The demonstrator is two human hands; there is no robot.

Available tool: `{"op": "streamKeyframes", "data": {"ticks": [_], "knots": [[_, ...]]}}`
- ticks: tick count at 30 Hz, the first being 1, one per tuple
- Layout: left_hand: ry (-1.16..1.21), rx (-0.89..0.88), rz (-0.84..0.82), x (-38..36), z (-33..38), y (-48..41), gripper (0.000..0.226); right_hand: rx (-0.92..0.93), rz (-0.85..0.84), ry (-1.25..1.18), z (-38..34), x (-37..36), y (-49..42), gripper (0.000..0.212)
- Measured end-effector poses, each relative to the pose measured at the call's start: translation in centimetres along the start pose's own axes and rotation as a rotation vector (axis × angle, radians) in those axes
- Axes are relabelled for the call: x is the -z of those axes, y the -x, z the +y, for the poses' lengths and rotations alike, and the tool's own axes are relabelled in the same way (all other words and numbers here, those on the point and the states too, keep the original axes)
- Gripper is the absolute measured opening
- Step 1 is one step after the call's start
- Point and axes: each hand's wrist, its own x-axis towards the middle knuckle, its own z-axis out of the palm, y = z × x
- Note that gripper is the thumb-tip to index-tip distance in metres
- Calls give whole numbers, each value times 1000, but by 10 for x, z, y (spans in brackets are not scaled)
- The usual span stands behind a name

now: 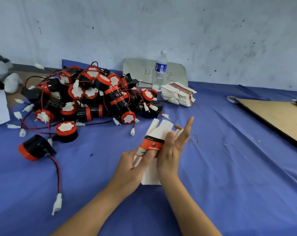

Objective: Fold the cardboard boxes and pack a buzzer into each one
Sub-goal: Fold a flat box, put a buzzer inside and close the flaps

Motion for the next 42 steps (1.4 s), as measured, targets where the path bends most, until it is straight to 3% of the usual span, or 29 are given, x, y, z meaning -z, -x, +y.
{"op": "streamKeyframes", "data": {"ticks": [3,6,10,13,15,17,21,23,29,38,42], "knots": [[159,109,109,1,1,-5,33,72,-6,67,4,4,-3,79],[264,179,216,7,0,-12,28,-41,-56,-55,6,12,-9,81],[286,140,314,16,-5,-21,23,-384,-276,-354,0,14,-13,24],[196,67,424,22,-4,-24,67,-596,-497,-560,-4,13,-14,49],[173,29,401,24,-3,-23,74,-570,-624,-543,-4,12,-12,54],[151,2,276,21,-2,-19,70,-517,-665,-486,-4,10,-7,60],[131,-24,8,12,-1,-14,120,-287,-661,-405,-3,9,0,52],[121,-57,-56,11,1,-13,121,-212,-659,-329,-4,9,1,53],[85,-7,8,14,-2,-15,107,-42,-621,-182,-7,11,2,48],[39,35,66,13,-4,-16,97,44,-591,-211,-12,14,1,40],[21,5,70,12,-5,-15,91,87,-496,-149,-12,16,1,34]]}}
